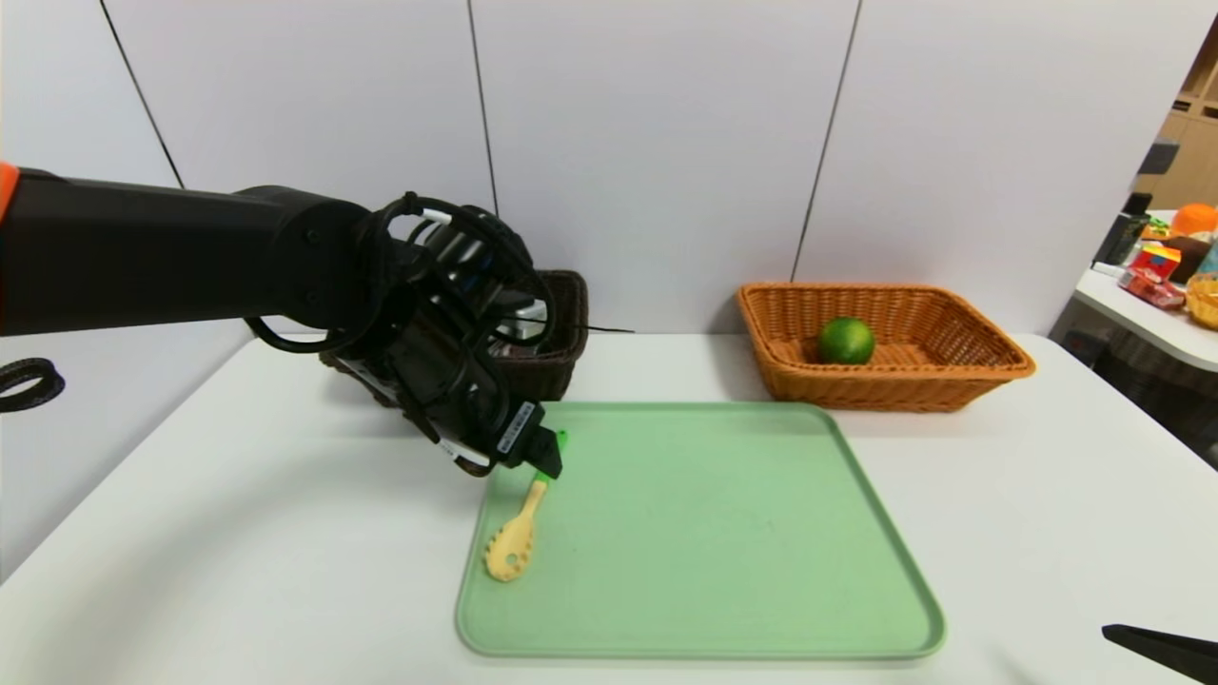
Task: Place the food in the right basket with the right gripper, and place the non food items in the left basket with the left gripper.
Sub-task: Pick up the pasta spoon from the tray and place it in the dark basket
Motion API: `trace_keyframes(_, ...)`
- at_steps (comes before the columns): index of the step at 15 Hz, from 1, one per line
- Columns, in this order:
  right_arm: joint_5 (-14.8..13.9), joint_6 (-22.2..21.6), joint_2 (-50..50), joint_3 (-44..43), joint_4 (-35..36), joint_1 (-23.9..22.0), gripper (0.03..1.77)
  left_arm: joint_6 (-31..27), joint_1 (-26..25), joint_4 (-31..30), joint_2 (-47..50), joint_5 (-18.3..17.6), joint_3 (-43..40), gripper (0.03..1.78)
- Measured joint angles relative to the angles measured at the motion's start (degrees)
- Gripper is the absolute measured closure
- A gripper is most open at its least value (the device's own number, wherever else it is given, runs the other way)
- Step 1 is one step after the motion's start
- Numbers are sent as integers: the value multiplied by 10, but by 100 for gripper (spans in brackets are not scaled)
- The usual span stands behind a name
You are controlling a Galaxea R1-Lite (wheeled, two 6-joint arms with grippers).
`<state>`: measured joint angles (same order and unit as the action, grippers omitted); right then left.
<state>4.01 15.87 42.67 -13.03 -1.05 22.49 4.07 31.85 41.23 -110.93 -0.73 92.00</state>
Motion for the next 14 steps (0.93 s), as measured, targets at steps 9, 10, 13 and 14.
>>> trace_keyframes(9, 0, 0, -9, 2, -1, 0, 10, 75, 48, 14, -31, 18, 25, 12)
trace_keyframes(10, -1, 0, -11, 2, -1, 0, 10, 76, 50, 14, -35, 18, 27, 12)
trace_keyframes(13, -1, 0, -18, 2, -4, 0, 10, 92, 60, 14, -46, 19, 37, 12)
trace_keyframes(14, -1, 0, -22, 2, -7, 0, 10, 94, 62, 14, -49, 19, 38, 12)
